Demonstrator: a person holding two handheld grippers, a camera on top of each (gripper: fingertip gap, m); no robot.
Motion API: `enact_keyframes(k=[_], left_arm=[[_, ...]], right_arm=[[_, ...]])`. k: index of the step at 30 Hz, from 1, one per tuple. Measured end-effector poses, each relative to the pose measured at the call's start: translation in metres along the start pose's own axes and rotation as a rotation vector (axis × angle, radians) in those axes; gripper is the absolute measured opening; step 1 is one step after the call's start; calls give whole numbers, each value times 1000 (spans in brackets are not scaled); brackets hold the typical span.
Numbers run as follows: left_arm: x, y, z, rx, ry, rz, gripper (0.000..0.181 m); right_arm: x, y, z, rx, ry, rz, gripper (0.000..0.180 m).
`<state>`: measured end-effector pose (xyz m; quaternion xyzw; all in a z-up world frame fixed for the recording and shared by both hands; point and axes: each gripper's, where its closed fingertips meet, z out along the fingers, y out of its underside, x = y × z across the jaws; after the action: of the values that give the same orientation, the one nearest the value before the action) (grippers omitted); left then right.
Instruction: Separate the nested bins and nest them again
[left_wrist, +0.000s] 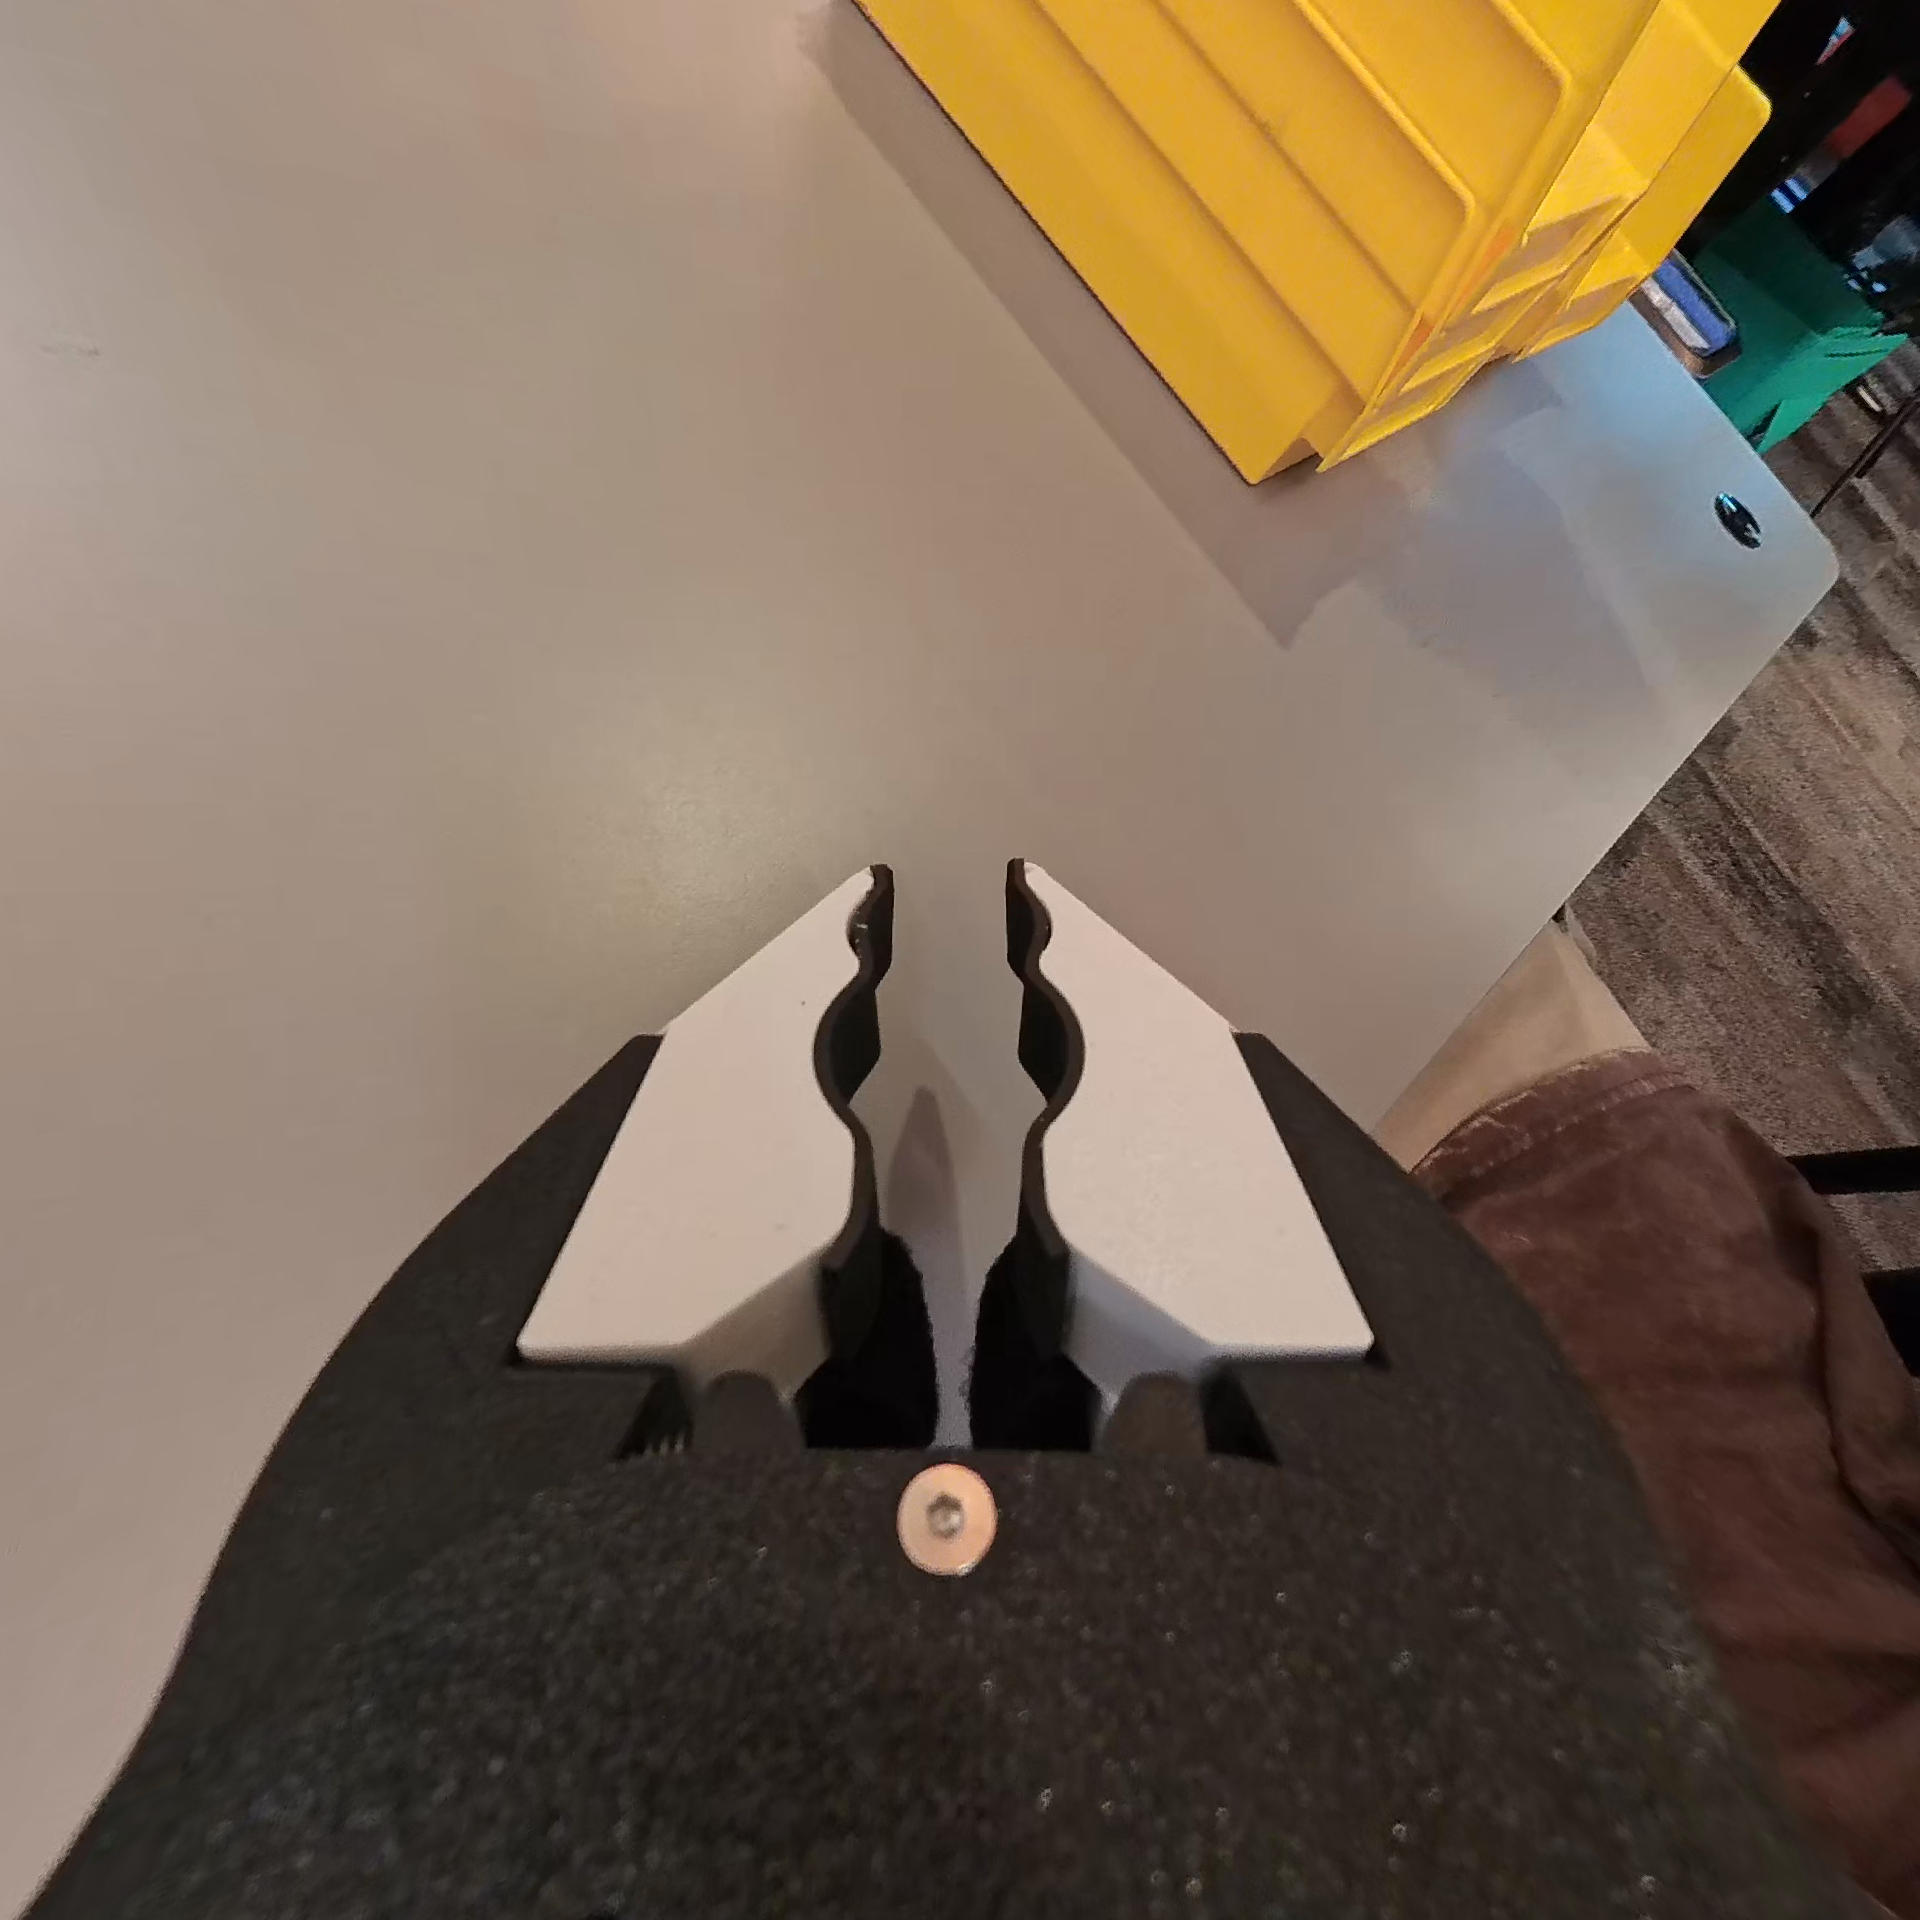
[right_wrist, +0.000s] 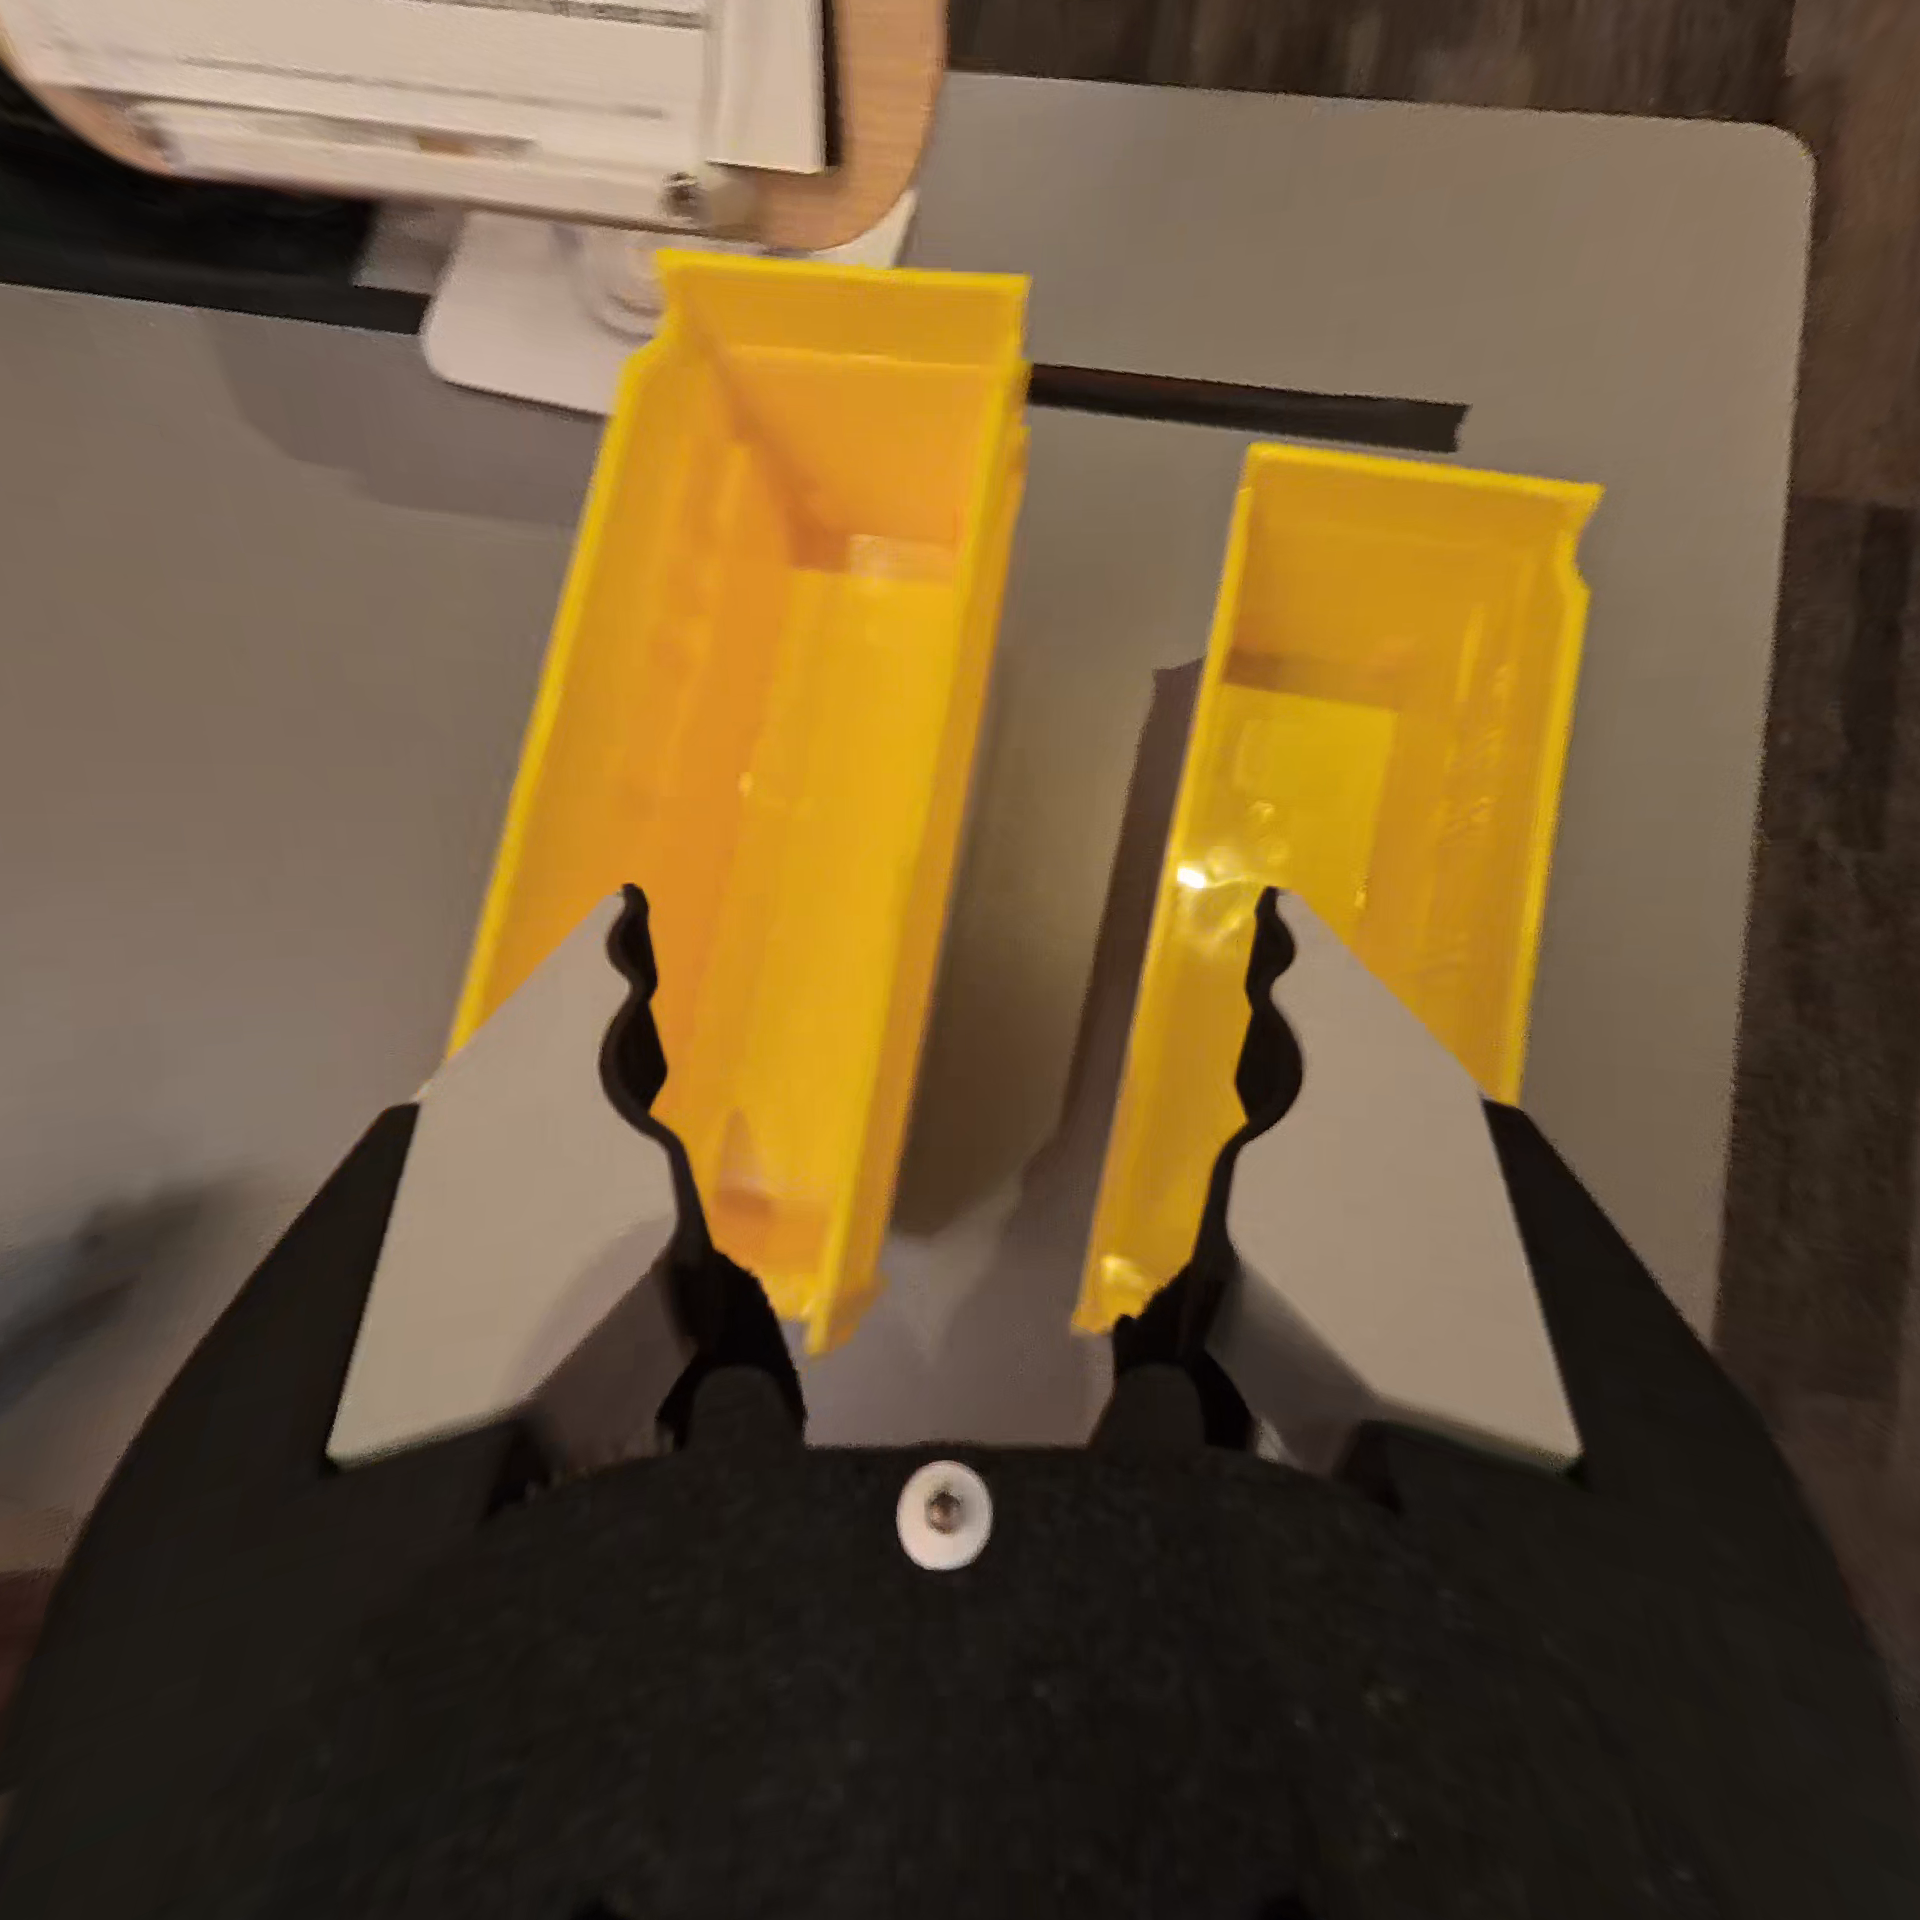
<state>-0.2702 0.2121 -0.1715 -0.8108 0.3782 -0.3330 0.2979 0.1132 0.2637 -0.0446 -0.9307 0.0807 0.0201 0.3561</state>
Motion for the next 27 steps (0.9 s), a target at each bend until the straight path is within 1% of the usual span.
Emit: enact_keyframes(k=[2,4,6,9,10,12,13,15,18,19,21,22,24,27], left_arm=[[1,0,0,1,-6,8,19],[1,0,-2,4,-11,17,19],[1,-1,-3,11,-19,29,20],[1,-6,-3,33,-32,20,26],[4,-11,-3,48,-30,11,31],[12,-29,0,71,-33,-23,49],[21,-44,2,78,-30,-29,58],[44,-77,12,54,-28,1,68],[83,-128,43,-84,-29,49,79],[96,-146,57,-119,-18,37,81],[118,-180,90,-193,-2,-20,96],[123,-195,109,-233,-22,-40,102],[128,-211,146,-335,-60,-114,112],[122,-217,189,-491,-138,-255,135]], right_arm=[[-22,11,-18,91,-28,22,112],[-42,32,-33,169,-50,43,110],[-57,63,-44,225,-38,28,110],[-75,115,-59,305,-4,20,106],[-84,132,-63,323,-21,39,105],[-100,161,-65,341,-51,77,104],[-108,172,-63,350,-58,71,102],[-117,187,-55,343,-54,37,97],[-123,198,-47,335,-58,0,99],[-125,198,-48,344,-71,-8,99],[-127,196,-54,378,-91,-29,100],[-125,198,-56,392,-85,-44,99],[-115,202,-54,402,-50,-63,97],[-106,199,-51,403,-67,-32,96]])
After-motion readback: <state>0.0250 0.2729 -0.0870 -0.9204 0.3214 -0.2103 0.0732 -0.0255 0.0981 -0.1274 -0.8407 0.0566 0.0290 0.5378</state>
